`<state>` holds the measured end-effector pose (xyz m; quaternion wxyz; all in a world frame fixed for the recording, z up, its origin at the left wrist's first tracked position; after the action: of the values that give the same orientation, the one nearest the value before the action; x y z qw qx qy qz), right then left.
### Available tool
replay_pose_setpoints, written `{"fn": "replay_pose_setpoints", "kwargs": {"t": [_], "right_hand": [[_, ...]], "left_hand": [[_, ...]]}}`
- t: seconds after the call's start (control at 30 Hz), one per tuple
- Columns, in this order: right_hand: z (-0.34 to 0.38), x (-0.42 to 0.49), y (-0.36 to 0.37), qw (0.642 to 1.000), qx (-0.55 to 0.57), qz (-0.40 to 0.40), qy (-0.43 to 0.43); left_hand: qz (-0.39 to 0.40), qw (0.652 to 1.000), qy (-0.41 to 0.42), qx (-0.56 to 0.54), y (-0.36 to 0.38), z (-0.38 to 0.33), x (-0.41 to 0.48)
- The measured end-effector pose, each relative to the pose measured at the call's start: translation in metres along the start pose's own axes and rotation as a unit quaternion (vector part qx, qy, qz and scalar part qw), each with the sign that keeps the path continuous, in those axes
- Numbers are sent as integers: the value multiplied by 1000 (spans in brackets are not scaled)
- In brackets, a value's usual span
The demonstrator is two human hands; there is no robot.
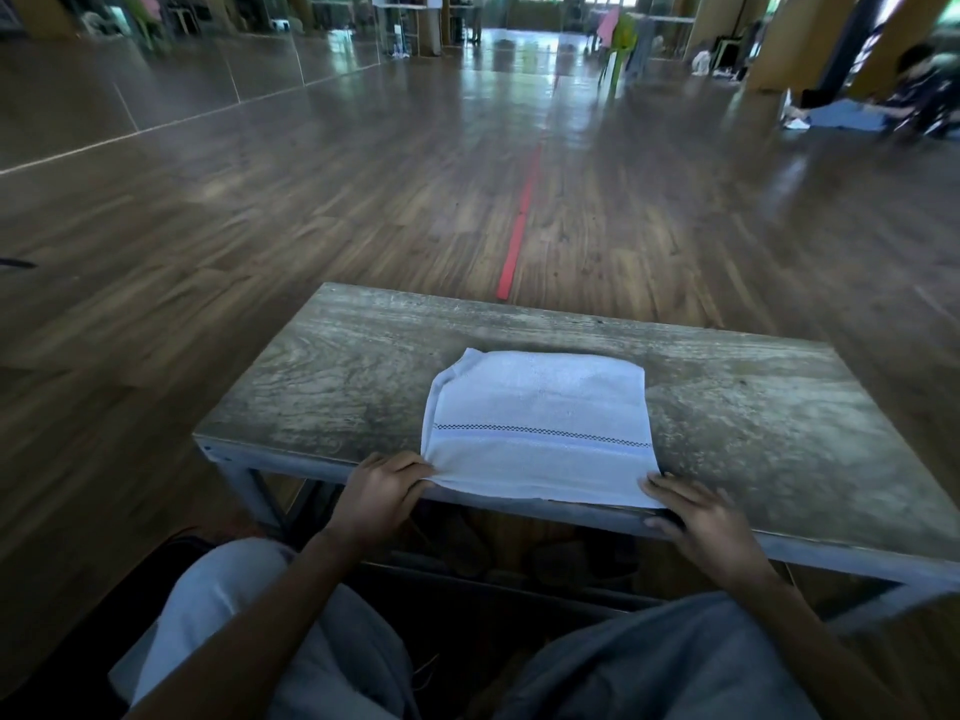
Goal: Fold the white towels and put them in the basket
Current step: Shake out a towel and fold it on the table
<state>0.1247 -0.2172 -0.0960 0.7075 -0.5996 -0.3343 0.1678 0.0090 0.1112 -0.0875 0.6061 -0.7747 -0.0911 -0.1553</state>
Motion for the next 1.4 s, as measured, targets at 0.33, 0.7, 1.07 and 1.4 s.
{"fn": "replay_pose_setpoints", "kwargs": {"t": [0.33,0.7,1.07,1.4], "right_hand": [[-5,40,-131,998,8,-29,53],[-3,124,-314,986,118,111,44],[-6,105,-353,976,200,39,75],[-26,101,-304,952,246,115,138]], "left_hand": [[19,993,70,91,-111,-27,70],[12,1000,-21,-17,-287,-54,175],[15,998,-4,-54,-312,-76,167],[205,959,-60,-184,-239,-48,174]]}}
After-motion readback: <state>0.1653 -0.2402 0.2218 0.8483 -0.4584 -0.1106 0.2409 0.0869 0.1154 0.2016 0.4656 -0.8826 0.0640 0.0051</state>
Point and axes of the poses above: each hand's wrist, its own x-axis towards the middle knuckle, its own y-axis out of the palm, z = x × y, the point moved 10 cm from there along x, towards the middle knuckle, and after that the axes turned 1 degree about z, right-handed, at the moved point
